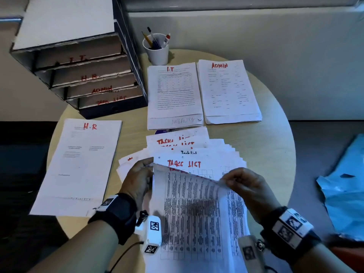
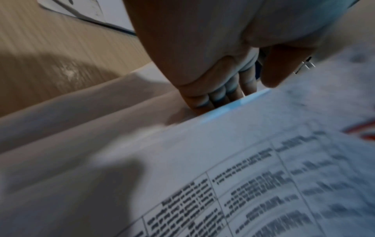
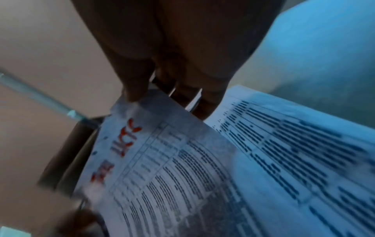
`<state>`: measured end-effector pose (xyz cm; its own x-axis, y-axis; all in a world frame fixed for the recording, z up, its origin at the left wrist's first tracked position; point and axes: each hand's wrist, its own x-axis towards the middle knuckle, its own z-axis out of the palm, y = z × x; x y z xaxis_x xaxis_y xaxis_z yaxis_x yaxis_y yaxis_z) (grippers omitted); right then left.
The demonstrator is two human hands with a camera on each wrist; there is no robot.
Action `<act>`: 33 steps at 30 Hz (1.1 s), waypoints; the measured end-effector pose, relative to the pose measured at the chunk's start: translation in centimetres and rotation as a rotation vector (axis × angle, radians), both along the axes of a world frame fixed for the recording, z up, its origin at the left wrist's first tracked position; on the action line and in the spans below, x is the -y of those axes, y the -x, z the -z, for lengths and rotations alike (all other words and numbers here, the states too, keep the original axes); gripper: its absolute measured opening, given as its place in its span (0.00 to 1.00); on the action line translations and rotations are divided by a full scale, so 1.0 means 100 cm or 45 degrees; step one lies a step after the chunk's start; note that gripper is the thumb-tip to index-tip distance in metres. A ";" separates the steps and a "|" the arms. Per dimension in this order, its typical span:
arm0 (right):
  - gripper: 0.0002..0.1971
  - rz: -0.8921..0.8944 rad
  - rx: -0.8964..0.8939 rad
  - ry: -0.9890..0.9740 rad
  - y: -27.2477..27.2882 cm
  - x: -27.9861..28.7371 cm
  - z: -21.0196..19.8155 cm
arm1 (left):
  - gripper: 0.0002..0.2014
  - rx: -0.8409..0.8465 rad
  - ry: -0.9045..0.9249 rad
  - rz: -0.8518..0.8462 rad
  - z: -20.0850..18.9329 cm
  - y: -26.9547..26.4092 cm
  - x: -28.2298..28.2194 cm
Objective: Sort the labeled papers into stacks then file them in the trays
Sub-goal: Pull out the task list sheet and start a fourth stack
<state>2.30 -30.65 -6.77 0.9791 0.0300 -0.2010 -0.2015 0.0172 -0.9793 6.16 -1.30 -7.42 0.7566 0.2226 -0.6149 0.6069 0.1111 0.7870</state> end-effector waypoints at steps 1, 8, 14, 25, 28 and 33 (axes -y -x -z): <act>0.07 0.015 -0.074 -0.161 0.004 0.003 0.000 | 0.18 0.011 0.036 0.001 -0.003 0.000 0.001; 0.11 -0.048 -0.275 0.415 0.001 -0.007 0.023 | 0.15 -0.012 -0.084 0.375 -0.005 -0.001 0.002; 0.16 0.140 -0.062 0.271 0.022 0.006 0.021 | 0.04 0.168 0.012 0.630 -0.033 0.027 -0.005; 0.28 0.280 -0.278 -0.370 0.036 0.006 0.018 | 0.14 -0.035 0.148 0.279 -0.017 0.031 -0.004; 0.35 0.254 -0.356 -0.372 0.038 0.012 0.022 | 0.10 0.144 -0.515 0.659 -0.009 0.013 0.012; 0.31 0.363 -0.461 -0.304 0.058 0.037 0.039 | 0.07 0.119 -1.007 1.110 -0.006 -0.007 0.044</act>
<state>-3.52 -34.36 -10.68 0.8241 -0.1414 -0.5486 -0.4815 0.3351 -0.8098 6.87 -5.73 -6.81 0.8762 -0.0971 -0.4721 0.1733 -0.8506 0.4965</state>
